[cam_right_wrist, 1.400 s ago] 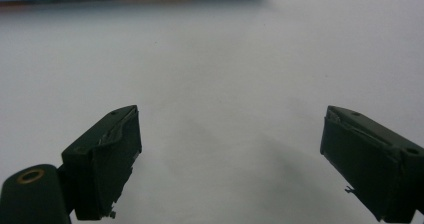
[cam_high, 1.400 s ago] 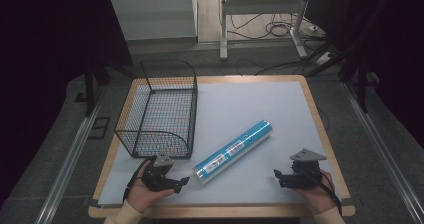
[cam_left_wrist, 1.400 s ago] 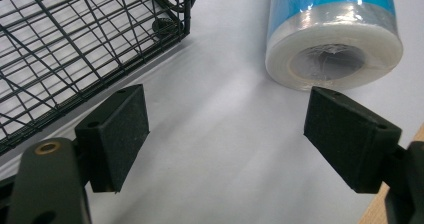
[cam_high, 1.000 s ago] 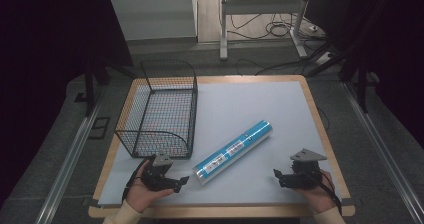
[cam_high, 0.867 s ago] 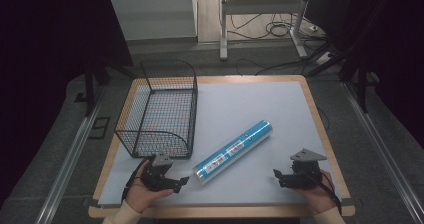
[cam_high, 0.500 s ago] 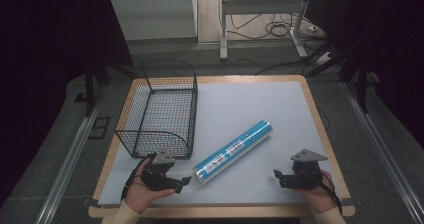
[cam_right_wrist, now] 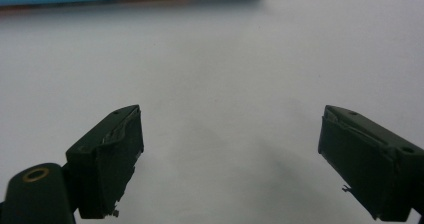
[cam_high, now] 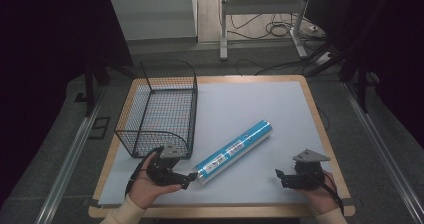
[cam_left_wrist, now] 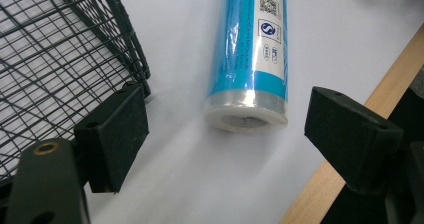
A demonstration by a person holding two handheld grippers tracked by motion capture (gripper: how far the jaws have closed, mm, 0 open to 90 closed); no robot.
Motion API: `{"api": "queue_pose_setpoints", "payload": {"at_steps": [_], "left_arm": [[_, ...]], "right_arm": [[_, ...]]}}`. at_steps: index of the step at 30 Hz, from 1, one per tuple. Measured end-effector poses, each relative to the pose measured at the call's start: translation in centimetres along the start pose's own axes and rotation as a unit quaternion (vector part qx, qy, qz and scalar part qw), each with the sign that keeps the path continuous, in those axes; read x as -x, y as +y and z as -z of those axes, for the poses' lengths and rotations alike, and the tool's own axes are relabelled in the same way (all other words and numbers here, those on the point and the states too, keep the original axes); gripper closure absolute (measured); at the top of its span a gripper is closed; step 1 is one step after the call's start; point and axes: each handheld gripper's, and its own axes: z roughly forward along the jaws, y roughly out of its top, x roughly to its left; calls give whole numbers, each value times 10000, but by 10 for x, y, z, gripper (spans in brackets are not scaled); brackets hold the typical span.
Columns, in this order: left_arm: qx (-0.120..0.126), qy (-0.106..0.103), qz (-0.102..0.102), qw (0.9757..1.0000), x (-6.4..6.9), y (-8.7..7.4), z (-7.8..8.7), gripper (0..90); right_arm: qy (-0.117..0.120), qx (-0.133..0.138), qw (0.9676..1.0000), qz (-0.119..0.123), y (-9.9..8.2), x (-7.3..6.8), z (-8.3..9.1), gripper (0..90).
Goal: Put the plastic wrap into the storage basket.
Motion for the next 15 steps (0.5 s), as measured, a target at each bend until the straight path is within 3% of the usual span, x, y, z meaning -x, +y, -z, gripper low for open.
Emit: {"api": "queue_pose_setpoints", "payload": {"at_steps": [15], "left_arm": [[-121, -46, -198, 9997, 8, 25, -5, 183]], "right_arm": [[18, -40, 10000, 40, 0, -2, -2, 109]]}}
